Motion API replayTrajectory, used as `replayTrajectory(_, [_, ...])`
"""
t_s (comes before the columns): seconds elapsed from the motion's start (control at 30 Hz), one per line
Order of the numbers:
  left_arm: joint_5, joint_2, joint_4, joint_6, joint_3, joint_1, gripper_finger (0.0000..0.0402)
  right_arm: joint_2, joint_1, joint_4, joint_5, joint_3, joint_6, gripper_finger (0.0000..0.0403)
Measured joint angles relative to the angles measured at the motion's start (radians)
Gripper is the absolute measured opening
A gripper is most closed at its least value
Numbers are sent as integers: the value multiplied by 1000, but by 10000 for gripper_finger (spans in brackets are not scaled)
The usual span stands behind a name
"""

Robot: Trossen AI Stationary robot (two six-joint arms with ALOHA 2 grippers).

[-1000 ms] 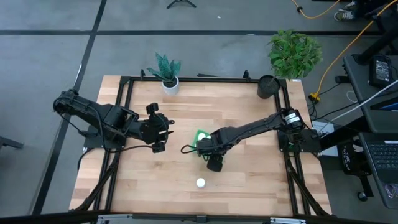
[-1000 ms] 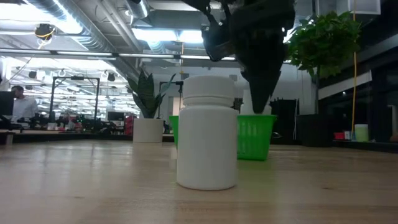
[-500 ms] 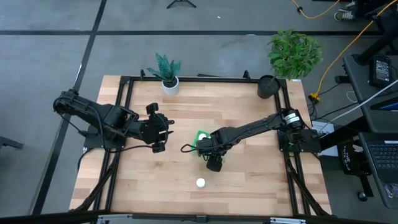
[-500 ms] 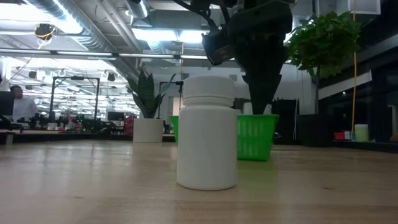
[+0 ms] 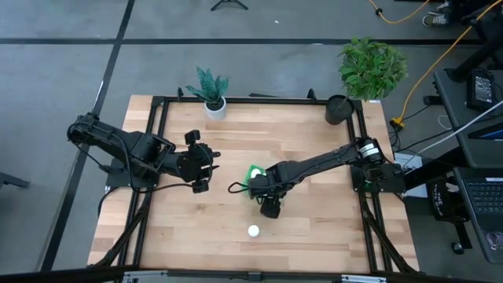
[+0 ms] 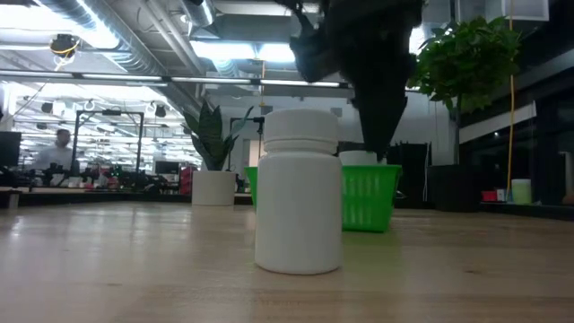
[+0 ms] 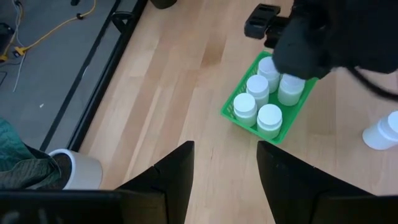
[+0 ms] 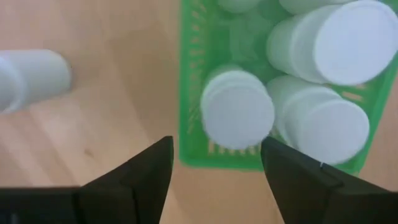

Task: Pick and place pill bottles into a basket
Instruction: Put the white pill bottle into the green bin

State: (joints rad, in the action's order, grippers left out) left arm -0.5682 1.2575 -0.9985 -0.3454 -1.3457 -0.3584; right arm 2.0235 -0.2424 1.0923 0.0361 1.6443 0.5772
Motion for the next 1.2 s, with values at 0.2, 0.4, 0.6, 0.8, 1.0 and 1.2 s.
replayTrajectory(0.2, [0, 0, 0, 10, 0, 0, 168, 0, -46, 71, -16, 117, 30, 244])
replayTrajectory(0.4, [-15, 0, -8, 18, 0, 0, 168, -1, -121, 70, -74, 222, 49, 244])
replayTrajectory(0.6, [-131, -21, -58, -45, 0, 0, 169, -2, -176, 11, -87, 235, -4, 244])
replayTrajectory(0.8, [-185, -80, -169, -164, 0, -6, 187, -2, -186, -71, -87, 230, -89, 244])
replayTrajectory(1.0, [-178, -137, -255, -308, 0, -48, 216, 4, -186, -132, -59, 230, -149, 244])
replayTrajectory(1.2, [-180, -150, -269, -340, 0, -110, 231, 54, -187, -145, 17, 230, -167, 244])
